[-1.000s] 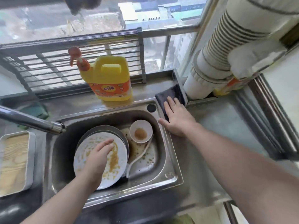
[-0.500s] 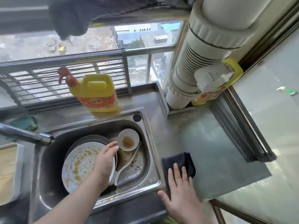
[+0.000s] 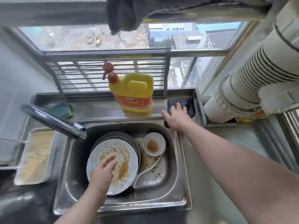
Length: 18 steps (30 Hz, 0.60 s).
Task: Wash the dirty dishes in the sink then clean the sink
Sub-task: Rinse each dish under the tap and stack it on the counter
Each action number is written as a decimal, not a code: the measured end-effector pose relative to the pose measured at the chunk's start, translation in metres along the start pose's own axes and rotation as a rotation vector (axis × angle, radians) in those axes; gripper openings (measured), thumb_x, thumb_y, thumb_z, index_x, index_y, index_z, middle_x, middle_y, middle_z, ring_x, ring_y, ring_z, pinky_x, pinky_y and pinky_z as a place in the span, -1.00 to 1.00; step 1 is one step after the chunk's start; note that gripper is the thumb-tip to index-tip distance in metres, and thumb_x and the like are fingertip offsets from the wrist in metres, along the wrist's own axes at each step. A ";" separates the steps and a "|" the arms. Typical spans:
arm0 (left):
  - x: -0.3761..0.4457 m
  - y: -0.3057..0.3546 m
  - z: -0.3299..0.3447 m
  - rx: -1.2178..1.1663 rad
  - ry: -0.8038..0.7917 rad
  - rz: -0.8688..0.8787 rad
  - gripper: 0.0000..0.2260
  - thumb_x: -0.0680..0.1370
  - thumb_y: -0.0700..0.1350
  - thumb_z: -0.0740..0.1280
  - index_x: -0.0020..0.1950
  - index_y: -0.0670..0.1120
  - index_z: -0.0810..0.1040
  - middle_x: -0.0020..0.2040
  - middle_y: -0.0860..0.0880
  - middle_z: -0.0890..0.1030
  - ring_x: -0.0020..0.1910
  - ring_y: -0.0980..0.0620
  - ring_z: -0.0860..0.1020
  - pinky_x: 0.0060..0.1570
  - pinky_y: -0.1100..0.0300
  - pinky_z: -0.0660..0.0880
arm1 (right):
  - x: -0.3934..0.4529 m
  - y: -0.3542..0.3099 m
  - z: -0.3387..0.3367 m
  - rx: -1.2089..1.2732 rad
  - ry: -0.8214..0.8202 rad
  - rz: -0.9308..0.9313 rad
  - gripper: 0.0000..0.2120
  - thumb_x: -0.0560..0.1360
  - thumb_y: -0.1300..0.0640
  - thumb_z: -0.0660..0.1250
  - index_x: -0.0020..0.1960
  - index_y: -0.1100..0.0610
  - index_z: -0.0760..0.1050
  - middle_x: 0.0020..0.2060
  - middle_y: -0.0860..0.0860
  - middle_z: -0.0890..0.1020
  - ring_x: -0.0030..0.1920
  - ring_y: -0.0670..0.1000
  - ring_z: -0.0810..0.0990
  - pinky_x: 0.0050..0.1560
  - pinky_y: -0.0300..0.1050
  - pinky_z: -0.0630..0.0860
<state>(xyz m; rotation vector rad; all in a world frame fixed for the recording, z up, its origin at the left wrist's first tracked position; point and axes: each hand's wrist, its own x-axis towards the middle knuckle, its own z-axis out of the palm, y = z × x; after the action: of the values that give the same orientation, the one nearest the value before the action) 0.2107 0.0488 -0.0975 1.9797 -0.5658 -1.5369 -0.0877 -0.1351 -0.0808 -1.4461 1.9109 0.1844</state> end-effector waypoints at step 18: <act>0.058 0.075 -0.086 -0.535 -0.016 -0.146 -0.47 0.52 0.38 0.30 0.19 0.00 0.71 0.04 -0.06 0.77 -0.13 -0.04 0.75 -0.20 0.06 0.65 | -0.071 -0.236 0.070 0.500 -0.168 -0.533 -0.91 0.52 -0.12 0.40 -0.05 -0.16 0.66 -0.19 -0.15 0.69 -0.16 -0.10 0.66 -0.14 -0.09 0.58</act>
<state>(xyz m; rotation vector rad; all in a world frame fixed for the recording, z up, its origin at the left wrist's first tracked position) 0.3091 -0.0292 -0.0744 1.6189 -0.0014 -1.5860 0.1606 -0.1284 -0.0175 -1.4697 1.2578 -0.3840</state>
